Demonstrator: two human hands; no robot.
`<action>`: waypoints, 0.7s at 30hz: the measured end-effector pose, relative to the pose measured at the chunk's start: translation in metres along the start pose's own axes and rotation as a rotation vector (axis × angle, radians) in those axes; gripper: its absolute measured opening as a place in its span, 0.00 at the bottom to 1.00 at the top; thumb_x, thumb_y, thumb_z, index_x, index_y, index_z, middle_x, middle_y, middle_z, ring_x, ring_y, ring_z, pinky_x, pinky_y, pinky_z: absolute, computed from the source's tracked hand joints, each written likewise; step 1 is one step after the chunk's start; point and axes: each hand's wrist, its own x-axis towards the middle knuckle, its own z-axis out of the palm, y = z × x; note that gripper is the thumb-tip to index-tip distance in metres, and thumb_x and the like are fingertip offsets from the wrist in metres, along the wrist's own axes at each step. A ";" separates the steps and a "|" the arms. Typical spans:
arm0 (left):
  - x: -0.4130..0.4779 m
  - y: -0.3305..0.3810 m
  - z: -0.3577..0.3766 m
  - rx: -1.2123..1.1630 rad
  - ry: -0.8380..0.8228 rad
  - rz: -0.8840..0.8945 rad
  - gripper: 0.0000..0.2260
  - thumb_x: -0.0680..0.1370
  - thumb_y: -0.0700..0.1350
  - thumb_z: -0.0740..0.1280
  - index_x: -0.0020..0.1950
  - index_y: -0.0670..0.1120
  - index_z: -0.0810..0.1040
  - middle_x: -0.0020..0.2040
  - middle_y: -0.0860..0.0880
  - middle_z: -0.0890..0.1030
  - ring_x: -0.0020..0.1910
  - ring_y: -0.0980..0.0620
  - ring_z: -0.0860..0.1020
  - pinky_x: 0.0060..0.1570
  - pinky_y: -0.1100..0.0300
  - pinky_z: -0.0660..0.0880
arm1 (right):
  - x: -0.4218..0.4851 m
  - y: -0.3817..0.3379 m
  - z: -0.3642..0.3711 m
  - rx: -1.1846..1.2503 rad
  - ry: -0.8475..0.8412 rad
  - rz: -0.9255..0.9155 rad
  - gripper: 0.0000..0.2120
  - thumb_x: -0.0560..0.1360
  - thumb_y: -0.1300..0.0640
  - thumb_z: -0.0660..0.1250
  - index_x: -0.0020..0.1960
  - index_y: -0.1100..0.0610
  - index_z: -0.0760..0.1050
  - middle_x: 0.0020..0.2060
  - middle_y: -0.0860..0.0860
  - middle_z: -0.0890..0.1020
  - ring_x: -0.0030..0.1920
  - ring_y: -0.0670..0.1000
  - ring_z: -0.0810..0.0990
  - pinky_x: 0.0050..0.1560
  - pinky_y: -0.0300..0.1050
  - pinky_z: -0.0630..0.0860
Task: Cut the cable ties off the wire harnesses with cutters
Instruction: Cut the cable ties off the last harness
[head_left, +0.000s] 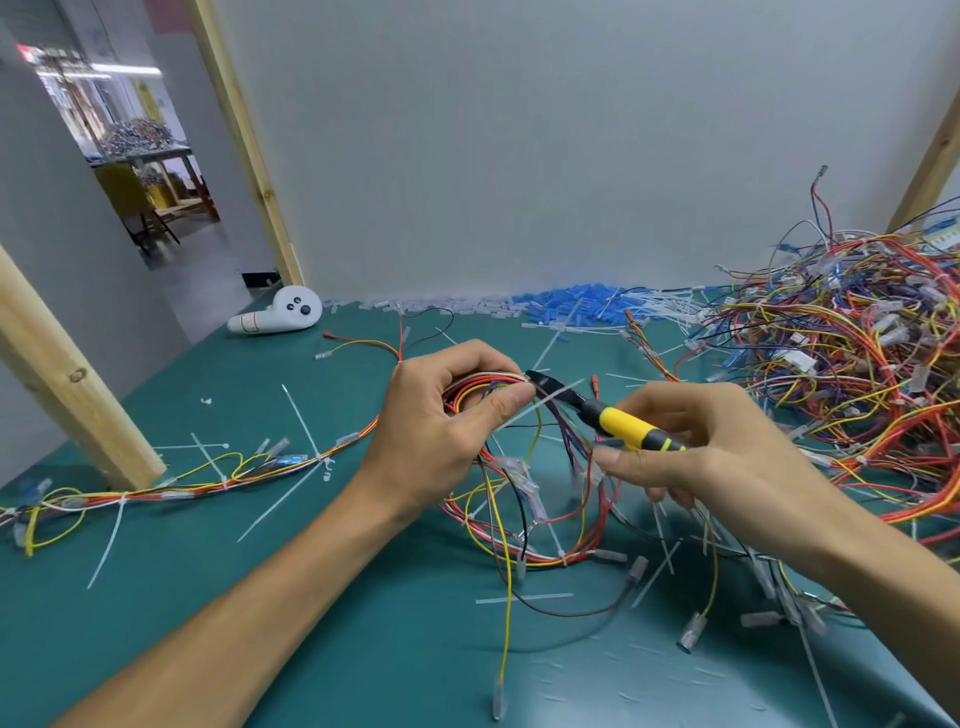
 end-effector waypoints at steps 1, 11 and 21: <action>0.000 -0.001 0.000 0.007 -0.003 -0.004 0.04 0.76 0.46 0.75 0.44 0.46 0.84 0.37 0.45 0.82 0.37 0.39 0.78 0.37 0.52 0.75 | 0.000 0.001 0.002 -0.038 0.047 -0.029 0.06 0.72 0.52 0.80 0.45 0.51 0.84 0.33 0.48 0.84 0.31 0.44 0.78 0.33 0.34 0.71; -0.001 -0.002 0.005 -0.020 -0.064 0.000 0.06 0.77 0.41 0.76 0.54 0.48 0.87 0.33 0.51 0.80 0.30 0.46 0.72 0.34 0.57 0.72 | 0.001 0.004 -0.004 0.038 0.137 -0.012 0.07 0.73 0.53 0.80 0.43 0.56 0.83 0.29 0.52 0.80 0.30 0.51 0.69 0.30 0.40 0.65; 0.002 -0.003 0.004 -0.047 -0.019 0.016 0.04 0.77 0.39 0.75 0.51 0.43 0.87 0.44 0.49 0.86 0.44 0.52 0.84 0.47 0.61 0.78 | 0.002 -0.004 -0.001 0.308 0.154 0.104 0.11 0.66 0.52 0.81 0.39 0.57 0.82 0.33 0.57 0.78 0.29 0.52 0.63 0.26 0.36 0.57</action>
